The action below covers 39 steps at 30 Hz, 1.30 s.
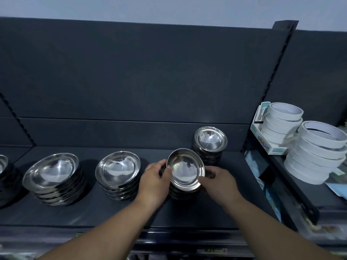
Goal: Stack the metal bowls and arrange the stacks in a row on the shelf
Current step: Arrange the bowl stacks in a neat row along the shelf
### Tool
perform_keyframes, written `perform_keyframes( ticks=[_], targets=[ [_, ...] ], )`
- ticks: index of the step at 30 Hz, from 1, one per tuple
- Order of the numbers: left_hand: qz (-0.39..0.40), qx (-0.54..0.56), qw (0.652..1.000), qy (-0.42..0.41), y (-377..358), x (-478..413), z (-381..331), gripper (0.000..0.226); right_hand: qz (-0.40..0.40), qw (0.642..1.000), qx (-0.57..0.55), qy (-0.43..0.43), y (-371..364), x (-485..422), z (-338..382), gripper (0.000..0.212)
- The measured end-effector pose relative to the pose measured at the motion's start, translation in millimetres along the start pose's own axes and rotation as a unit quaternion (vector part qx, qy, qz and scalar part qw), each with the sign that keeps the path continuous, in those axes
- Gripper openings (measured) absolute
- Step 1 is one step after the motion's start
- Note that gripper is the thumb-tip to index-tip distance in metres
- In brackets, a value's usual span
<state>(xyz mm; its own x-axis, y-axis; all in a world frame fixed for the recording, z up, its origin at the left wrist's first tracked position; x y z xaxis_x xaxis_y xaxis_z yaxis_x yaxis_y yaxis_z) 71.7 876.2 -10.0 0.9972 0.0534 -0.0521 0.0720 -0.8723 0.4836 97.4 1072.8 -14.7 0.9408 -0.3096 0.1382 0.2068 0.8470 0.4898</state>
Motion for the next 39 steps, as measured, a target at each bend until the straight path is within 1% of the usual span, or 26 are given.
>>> perform_keyframes(
  ticks=[3, 8, 11, 13, 16, 19, 21, 23, 24, 25, 26, 27, 29, 32, 36, 39],
  targets=[
    [-0.008, -0.021, 1.0, -0.007, 1.1, -0.7, 0.0, 0.037, -0.005, 1.0, -0.012, 0.007, -0.3, 2.2, 2.2, 0.023],
    [-0.016, -0.046, 0.999, -0.011, 2.3, -2.8, 0.8, 0.032, -0.017, 1.0, 0.003, 0.026, 4.3, 3.2, 12.3, 0.012],
    [-0.014, -0.058, 0.998, -0.012, 3.0, -5.6, 2.7, 0.028, -0.017, 0.999, 0.015, 0.028, 5.8, 1.1, 15.9, 0.012],
    [-0.01, -0.049, 0.999, 0.008, 3.7, -5.6, 2.9, 0.029, -0.021, 0.999, 0.019, 0.02, 7.6, -2.7, 16.1, 0.011],
    [-0.01, -0.04, 0.999, 0.032, 5.1, -6.1, 4.0, 0.027, -0.02, 0.999, 0.029, 0.012, 8.5, -8.3, 15.6, 0.025],
    [-0.014, -0.009, 0.999, 0.032, 4.2, -5.1, 7.9, 0.025, -0.023, 1.0, 0.008, 0.005, 10.0, -12.0, 9.6, 0.028],
    [-0.003, 0.01, 1.0, 0.015, 2.8, -0.6, 13.3, 0.036, -0.015, 1.0, -0.023, 0.003, 13.0, -11.7, 4.3, 0.034],
    [0.047, 0.054, 0.997, 0.004, 0.0, 6.6, 20.4, 0.056, 0.045, 0.998, -0.048, 0.02, 13.0, -8.7, 0.4, 0.047],
    [0.08, 0.078, 0.994, 0.001, -1.9, 10.0, 24.4, 0.071, 0.088, 0.994, -0.046, 0.033, 11.3, -7.2, -1.6, 0.06],
    [0.105, 0.082, 0.991, -0.006, -3.2, 11.6, 28.2, 0.089, 0.126, 0.99, -0.029, 0.05, 8.8, -7.2, -5.2, 0.078],
    [0.122, 0.063, 0.99, -0.014, -3.9, 11.9, 30.2, 0.105, 0.15, 0.986, -0.001, 0.07, 6.6, -7.4, -7.5, 0.093],
    [0.131, 0.04, 0.99, -0.026, -4.9, 10.4, 32.1, 0.114, 0.159, 0.983, 0.029, 0.091, 4.3, -8.9, -9.3, 0.103],
    [0.129, 0.013, 0.99, -0.045, -6.8, 6.7, 30.5, 0.117, 0.144, 0.98, 0.063, 0.122, 2.0, -13.4, -10.7, 0.109],
    [0.115, 0.013, 0.992, -0.058, -7.5, 2.2, 27.5, 0.112, 0.13, 0.979, 0.069, 0.142, 1.8, -18.1, -8.8, 0.106],
    [0.118, 0.018, 0.991, -0.062, -6.7, -0.2, 29.4, 0.116, 0.14, 0.978, 0.062, 0.143, 3.4, -21.0, -8.3, 0.104],
    [0.116, 0.019, 0.991, -0.071, -6.1, 0.7, 27.1, 0.111, 0.149, 0.978, 0.056, 0.136, 5.1, -19.3, -5.9, 0.102]
  ],
)
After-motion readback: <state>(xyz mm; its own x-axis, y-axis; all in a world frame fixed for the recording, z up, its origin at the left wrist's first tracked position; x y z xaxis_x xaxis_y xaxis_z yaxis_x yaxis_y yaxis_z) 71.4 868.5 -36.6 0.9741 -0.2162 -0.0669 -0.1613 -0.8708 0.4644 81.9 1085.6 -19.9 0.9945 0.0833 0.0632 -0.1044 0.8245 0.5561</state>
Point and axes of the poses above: each hand's wrist, its own x-axis away from the middle knuckle, its own y-axis out of the back of the hand, z = x × y, the point moved 4 cm from there along -x, towards the middle knuckle, and after that the axes turned 1 degree about -y, right-handed, at the moved point
